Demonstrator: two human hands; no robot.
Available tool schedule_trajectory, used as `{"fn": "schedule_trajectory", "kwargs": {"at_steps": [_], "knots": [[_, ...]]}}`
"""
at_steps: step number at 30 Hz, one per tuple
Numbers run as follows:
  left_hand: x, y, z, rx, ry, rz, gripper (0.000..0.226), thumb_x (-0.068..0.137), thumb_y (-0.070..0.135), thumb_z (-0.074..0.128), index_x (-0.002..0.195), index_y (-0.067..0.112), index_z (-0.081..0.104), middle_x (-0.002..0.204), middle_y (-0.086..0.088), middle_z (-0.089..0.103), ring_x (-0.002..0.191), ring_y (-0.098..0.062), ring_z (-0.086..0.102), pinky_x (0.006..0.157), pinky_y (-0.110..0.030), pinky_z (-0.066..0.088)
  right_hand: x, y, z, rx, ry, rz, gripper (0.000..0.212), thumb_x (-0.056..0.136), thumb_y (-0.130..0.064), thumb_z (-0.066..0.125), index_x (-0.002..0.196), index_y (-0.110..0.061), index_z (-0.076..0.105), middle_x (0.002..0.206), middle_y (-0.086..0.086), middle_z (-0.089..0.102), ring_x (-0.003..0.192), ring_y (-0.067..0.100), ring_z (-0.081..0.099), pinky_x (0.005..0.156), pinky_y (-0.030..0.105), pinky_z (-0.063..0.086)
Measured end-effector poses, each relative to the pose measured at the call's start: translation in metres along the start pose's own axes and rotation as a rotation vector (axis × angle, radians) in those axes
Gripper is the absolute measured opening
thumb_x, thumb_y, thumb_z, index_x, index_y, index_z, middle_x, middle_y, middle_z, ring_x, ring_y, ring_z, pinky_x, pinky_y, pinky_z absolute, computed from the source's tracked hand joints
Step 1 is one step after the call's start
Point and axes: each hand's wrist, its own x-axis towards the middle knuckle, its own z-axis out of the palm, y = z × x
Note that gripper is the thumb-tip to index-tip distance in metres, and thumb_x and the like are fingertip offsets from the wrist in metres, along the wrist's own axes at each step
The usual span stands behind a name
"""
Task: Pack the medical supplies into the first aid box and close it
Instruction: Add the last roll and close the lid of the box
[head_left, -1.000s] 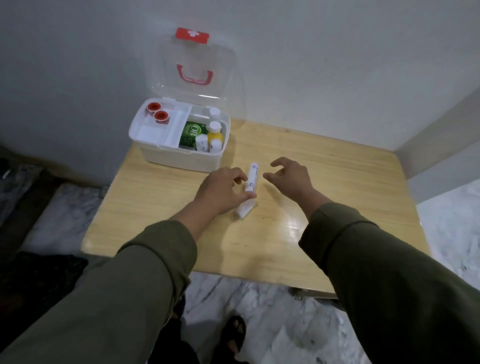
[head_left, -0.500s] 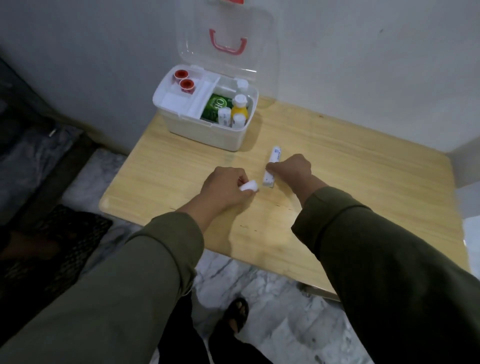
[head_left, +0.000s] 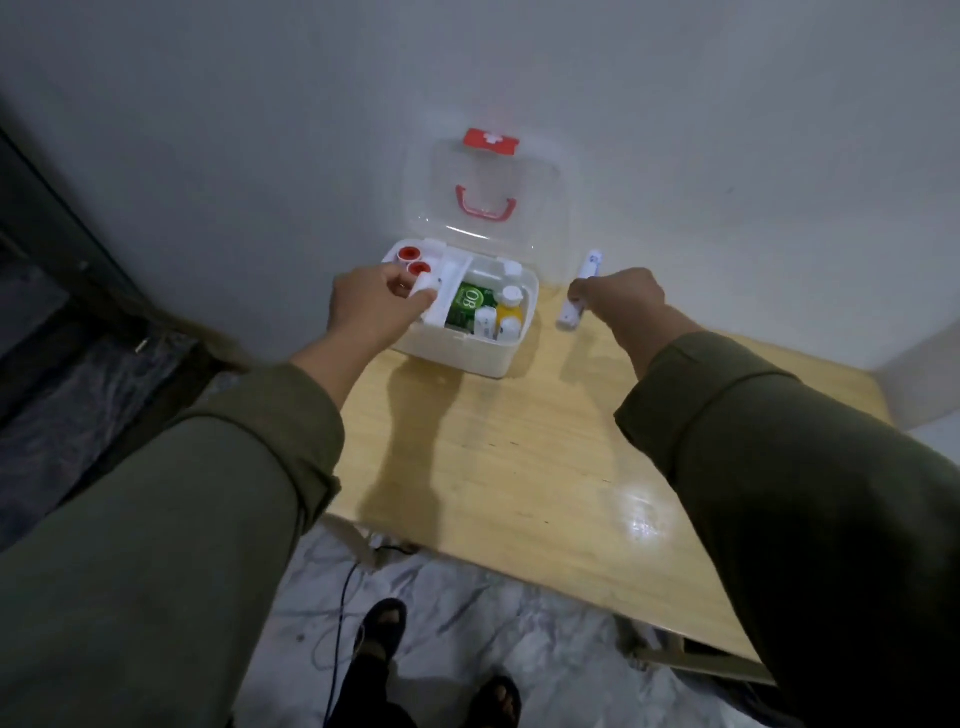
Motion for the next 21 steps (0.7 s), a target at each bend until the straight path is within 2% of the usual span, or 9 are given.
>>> {"fn": "schedule_trajectory", "kwargs": {"at_steps": [2, 6, 10, 15, 17, 21], "knots": [[0.018, -0.001, -0.009, 0.042, 0.004, -0.037, 0.033, 0.082, 0.037, 0.067, 0.102, 0.012, 0.071, 0.101, -0.007, 0.071, 0.098, -0.022, 0.064, 0.085, -0.026, 0.045, -0.002, -0.023, 0.012, 0.003, -0.012, -0.021, 0.027, 0.076, -0.027, 0.067, 0.088, -0.009, 0.052, 0.072, 0.002, 0.051, 0.084, 0.023, 0.057, 0.075, 0.032, 0.048], [0.051, -0.006, -0.016, 0.124, -0.058, -0.075, 0.024, 0.082, 0.037, 0.064, 0.086, 0.014, 0.072, 0.088, -0.008, 0.067, 0.092, -0.025, 0.063, 0.077, -0.030, 0.047, -0.002, -0.064, 0.052, -0.035, -0.024, -0.058, 0.034, 0.073, -0.032, 0.068, 0.097, -0.009, 0.057, 0.093, 0.007, 0.060, 0.097, 0.027, 0.062, 0.090, 0.038, 0.052], [0.081, -0.022, -0.012, 0.223, -0.125, -0.083, 0.033, 0.079, 0.041, 0.068, 0.097, 0.014, 0.071, 0.097, -0.007, 0.070, 0.088, -0.025, 0.064, 0.071, -0.029, 0.049, 0.005, -0.087, 0.097, -0.106, -0.031, -0.046, 0.032, 0.073, -0.033, 0.066, 0.092, -0.011, 0.051, 0.101, 0.010, 0.063, 0.101, 0.031, 0.059, 0.090, 0.040, 0.051], [0.099, -0.038, -0.005, 0.363, -0.193, 0.012, 0.039, 0.077, 0.044, 0.068, 0.104, 0.016, 0.067, 0.101, -0.006, 0.068, 0.091, -0.026, 0.063, 0.080, -0.035, 0.054, 0.016, -0.088, 0.134, -0.222, -0.018, 0.028, 0.039, 0.075, -0.039, 0.063, 0.102, -0.012, 0.053, 0.108, 0.010, 0.062, 0.108, 0.031, 0.053, 0.087, 0.037, 0.047], [0.101, -0.043, -0.003, 0.424, -0.207, 0.073, 0.039, 0.078, 0.046, 0.067, 0.105, 0.016, 0.066, 0.101, -0.005, 0.068, 0.090, -0.025, 0.062, 0.079, -0.035, 0.054, 0.018, -0.089, 0.143, -0.272, -0.009, 0.044, 0.047, 0.075, -0.042, 0.062, 0.110, -0.012, 0.055, 0.113, 0.011, 0.061, 0.111, 0.032, 0.051, 0.092, 0.040, 0.045], [0.104, -0.051, -0.004, 0.432, -0.215, 0.130, 0.039, 0.080, 0.047, 0.068, 0.105, 0.017, 0.064, 0.100, -0.004, 0.067, 0.086, -0.022, 0.062, 0.072, -0.029, 0.049, 0.022, -0.090, 0.154, -0.341, 0.025, 0.061, 0.047, 0.077, -0.040, 0.062, 0.115, -0.013, 0.053, 0.119, 0.012, 0.056, 0.118, 0.032, 0.045, 0.099, 0.044, 0.041]]}}
